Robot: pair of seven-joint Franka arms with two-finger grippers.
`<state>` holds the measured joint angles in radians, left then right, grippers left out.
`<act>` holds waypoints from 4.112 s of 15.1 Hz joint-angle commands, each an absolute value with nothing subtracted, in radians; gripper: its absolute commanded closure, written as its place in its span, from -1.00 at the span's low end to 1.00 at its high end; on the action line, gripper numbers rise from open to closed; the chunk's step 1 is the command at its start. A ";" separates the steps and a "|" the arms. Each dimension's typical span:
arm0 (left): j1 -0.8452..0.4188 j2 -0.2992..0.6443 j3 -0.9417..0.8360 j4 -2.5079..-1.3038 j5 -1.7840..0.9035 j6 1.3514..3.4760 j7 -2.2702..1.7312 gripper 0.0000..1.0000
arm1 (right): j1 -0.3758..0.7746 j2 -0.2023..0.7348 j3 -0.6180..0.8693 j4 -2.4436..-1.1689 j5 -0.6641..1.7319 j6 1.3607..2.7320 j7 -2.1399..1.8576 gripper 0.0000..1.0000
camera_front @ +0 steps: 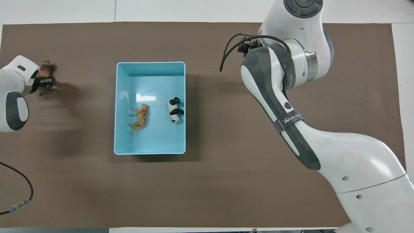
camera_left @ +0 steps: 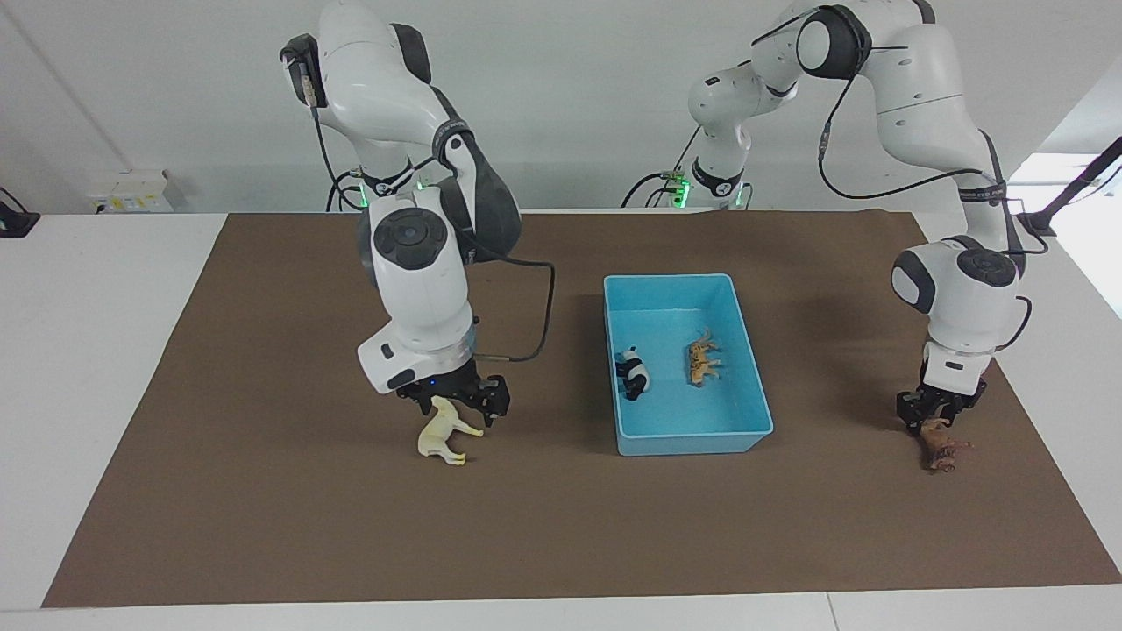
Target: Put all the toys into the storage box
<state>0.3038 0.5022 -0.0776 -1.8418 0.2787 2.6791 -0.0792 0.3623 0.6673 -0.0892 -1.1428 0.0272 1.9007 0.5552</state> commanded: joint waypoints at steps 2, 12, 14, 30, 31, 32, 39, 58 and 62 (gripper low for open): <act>0.278 0.497 -0.069 -1.832 0.295 2.677 -0.144 0.57 | 0.338 0.657 -0.087 -1.316 0.043 2.078 0.560 -1.00; -0.045 0.161 -0.080 -1.750 0.101 1.973 -0.515 0.53 | 0.321 0.634 -0.087 -1.483 0.037 2.215 0.543 -1.00; -0.136 0.149 -0.081 -1.776 0.100 1.986 -0.665 0.53 | 0.319 0.608 -0.087 -1.570 0.037 2.296 0.531 -1.00; -0.287 0.034 -0.069 -1.854 0.052 1.932 -0.806 -1.00 | 0.344 0.578 -0.074 -1.613 0.051 2.315 0.538 1.00; -0.264 0.034 -0.069 -1.815 0.051 1.875 -0.740 -1.00 | 0.359 0.581 -0.074 -1.556 0.048 2.242 0.540 1.00; -0.226 0.031 -0.068 -1.787 0.037 1.821 -0.657 -1.00 | 0.385 0.597 -0.074 -1.476 0.052 2.149 0.545 1.00; -0.055 0.054 -0.058 -1.569 0.006 1.497 -0.187 -1.00 | 0.664 0.753 -0.072 -0.945 0.054 1.793 0.851 1.00; -0.032 -0.054 -0.060 -1.717 0.005 1.497 -0.066 -1.00 | 0.369 0.449 -0.075 -1.058 0.058 1.729 0.305 -1.00; -0.034 -0.051 -0.063 -1.709 0.005 1.500 -0.066 -1.00 | 0.194 0.430 -0.075 -1.113 0.058 1.729 0.036 -1.00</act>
